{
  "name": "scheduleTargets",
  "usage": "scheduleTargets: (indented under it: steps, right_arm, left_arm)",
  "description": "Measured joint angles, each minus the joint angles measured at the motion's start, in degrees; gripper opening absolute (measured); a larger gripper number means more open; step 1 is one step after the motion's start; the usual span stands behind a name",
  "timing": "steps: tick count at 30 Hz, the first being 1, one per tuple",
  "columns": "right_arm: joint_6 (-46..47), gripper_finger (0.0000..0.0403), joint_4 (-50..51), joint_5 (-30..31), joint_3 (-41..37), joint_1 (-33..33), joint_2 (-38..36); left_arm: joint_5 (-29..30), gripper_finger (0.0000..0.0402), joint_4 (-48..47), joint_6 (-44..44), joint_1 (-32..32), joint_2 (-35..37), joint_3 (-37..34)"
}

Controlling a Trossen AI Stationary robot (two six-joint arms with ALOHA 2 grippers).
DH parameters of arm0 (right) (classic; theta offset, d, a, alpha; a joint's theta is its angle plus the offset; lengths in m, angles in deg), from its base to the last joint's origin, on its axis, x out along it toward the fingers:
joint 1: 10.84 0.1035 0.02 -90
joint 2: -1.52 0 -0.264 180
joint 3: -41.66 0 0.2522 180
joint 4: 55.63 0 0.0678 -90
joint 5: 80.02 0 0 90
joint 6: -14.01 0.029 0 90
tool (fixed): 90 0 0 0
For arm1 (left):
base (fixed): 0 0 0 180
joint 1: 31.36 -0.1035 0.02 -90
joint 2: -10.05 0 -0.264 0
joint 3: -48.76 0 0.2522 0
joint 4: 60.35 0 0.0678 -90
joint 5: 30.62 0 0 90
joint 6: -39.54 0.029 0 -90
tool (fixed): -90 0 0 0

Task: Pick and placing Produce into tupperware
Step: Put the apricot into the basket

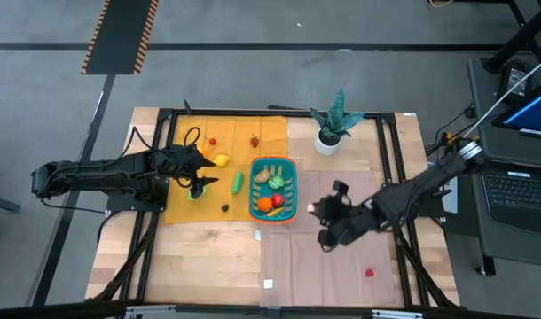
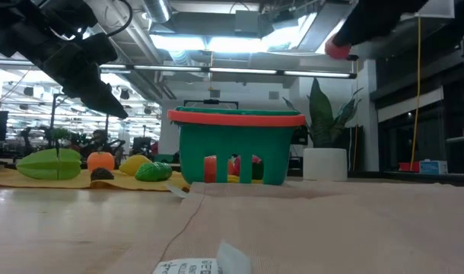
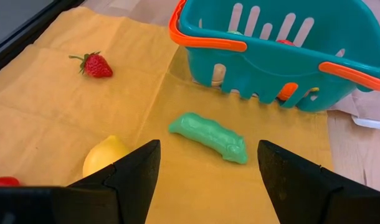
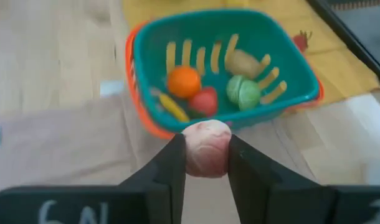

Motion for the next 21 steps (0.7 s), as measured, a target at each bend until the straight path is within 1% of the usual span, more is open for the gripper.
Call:
scheduleTargets:
  steps: [4,7,10,13,16,21]
  right_arm:
    - [-5.13,0.0103,-16.54,-0.38,-11.11,-2.85,-5.65]
    - [-11.6,0.01,-31.64,-1.58,-18.66,-5.19,-9.31]
    - [-18.8,0.0099,-46.6,-5.83,-25.2,-7.9,-11.7]
    - [-23.68,0.01,-58.89,-12.28,-30.87,-11.04,-12.68]
    - [-25.61,0.01,-65.74,-18.37,-34.96,-14.34,-12.87]
    - [-26.03,0.0097,-67.46,-23.21,-37.04,-18.76,-12.86]
  left_arm:
    - [-0.01,0.0261,-0.02,0.02,0.02,0.01,-0.01]
    - [-0.01,0.0261,-0.02,0.02,0.02,0.01,-0.01]
    - [-0.01,0.0261,-0.01,0.03,0.02,0.01,-0.01]
    - [-0.01,0.0261,0.07,0.04,0.02,0.02,-0.01]
    - [-0.01,0.0261,0.09,0.02,0.02,0.0,-0.01]
    - [-0.01,0.0261,0.15,0.04,0.02,0.02,-0.01]
